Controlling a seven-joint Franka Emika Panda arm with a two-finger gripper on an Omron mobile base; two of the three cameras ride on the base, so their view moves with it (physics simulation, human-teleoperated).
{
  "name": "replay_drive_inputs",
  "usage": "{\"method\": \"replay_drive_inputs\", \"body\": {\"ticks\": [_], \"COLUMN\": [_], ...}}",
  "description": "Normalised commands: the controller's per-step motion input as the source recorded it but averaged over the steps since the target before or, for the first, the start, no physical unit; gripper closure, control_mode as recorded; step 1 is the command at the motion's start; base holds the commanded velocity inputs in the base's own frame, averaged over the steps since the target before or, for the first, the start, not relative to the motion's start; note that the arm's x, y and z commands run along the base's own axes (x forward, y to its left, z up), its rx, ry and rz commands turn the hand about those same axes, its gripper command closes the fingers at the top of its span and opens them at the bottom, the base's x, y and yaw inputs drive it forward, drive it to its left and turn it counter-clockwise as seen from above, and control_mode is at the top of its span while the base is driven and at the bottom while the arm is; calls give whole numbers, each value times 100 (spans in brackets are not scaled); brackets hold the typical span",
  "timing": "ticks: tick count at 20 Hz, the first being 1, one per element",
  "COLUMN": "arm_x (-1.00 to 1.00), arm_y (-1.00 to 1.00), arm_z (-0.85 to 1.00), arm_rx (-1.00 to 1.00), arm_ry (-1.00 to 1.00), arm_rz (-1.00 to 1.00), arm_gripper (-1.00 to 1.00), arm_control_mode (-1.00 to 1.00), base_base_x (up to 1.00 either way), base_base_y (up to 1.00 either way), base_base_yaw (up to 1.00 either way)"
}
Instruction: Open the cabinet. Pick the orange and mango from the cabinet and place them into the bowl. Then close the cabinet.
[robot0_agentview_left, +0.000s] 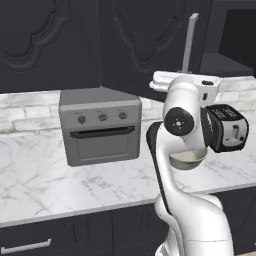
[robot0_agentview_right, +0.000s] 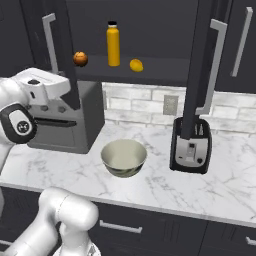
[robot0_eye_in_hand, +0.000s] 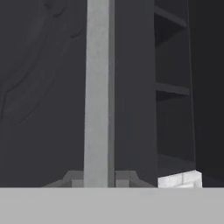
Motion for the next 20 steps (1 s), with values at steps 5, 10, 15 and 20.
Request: {"method": "replay_drive_inputs", "body": {"ticks": [5,10,15,20], "arm_x": [-76,-39,-8,-65], "arm_y": [59,59,0,0], "arm_z": [33,15,0,1], "arm_rx": [-1,-8,0,1], "arm_ry": [5,5,-3,-3], "arm_rz": [-18,-14,0,-1], "arm_gripper": [100,-100,-100,-100], "arm_control_mode": [-100,-100,-100,-100], "base_base_x": [0,0,0,0], "base_base_y": [0,0,0,0], "base_base_yaw": [0,0,0,0]}}
